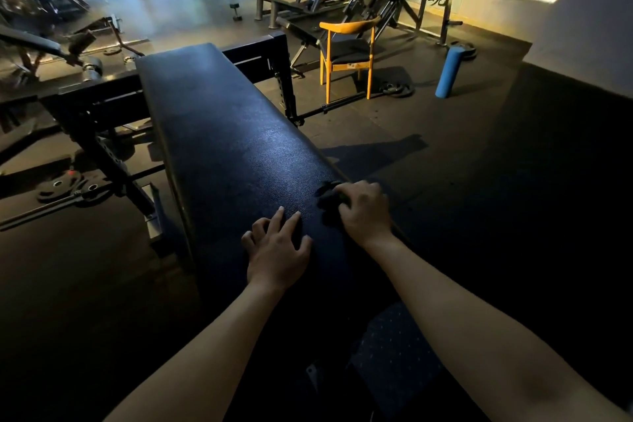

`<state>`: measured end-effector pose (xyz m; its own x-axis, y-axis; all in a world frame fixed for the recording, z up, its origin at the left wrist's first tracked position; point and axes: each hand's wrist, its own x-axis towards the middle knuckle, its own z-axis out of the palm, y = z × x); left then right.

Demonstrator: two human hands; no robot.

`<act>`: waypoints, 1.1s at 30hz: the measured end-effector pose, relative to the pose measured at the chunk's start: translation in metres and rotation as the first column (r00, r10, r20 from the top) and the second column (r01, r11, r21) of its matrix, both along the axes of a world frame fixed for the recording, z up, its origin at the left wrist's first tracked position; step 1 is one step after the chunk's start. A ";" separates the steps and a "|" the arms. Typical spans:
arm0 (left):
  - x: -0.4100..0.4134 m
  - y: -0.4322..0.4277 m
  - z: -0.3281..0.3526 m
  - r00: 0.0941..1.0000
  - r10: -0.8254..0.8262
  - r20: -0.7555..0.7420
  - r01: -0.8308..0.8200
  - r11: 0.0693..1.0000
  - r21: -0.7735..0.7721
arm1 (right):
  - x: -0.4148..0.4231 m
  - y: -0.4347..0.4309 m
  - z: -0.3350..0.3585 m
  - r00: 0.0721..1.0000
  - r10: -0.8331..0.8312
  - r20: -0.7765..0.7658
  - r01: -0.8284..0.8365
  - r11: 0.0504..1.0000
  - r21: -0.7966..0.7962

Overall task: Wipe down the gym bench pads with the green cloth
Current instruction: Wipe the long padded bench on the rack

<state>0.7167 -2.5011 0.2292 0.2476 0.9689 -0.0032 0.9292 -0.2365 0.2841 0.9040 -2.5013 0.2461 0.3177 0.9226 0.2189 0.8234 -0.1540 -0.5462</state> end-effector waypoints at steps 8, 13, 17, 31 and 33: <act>-0.002 -0.002 0.001 0.998 -0.052 0.044 0.052 0.999 0.016 | 0.009 -0.014 -0.004 0.978 -0.175 0.116 0.196 0.959 -0.206; -0.005 -0.003 -0.001 0.993 -0.116 0.017 0.116 0.993 0.010 | -0.039 -0.014 -0.002 0.999 -0.039 0.025 0.042 0.984 -0.172; -0.007 -0.002 -0.001 0.991 -0.131 0.028 0.131 0.991 0.014 | -0.045 -0.014 0.006 0.980 0.164 -0.114 -0.182 0.968 -0.170; -0.007 -0.003 -0.002 0.991 -0.126 0.050 0.124 0.992 0.033 | 0.002 -0.018 -0.002 0.981 -0.156 0.115 0.176 0.966 -0.188; -0.007 -0.003 -0.003 0.990 -0.126 0.055 0.125 0.992 0.027 | -0.015 -0.018 -0.002 0.988 -0.098 0.121 0.120 0.974 -0.192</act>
<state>0.7093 -2.5041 0.2260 0.3667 0.9296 0.0363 0.8743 -0.3577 0.3280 0.8889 -2.5197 0.2443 0.4030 0.9122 0.0745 0.8489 -0.3421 -0.4030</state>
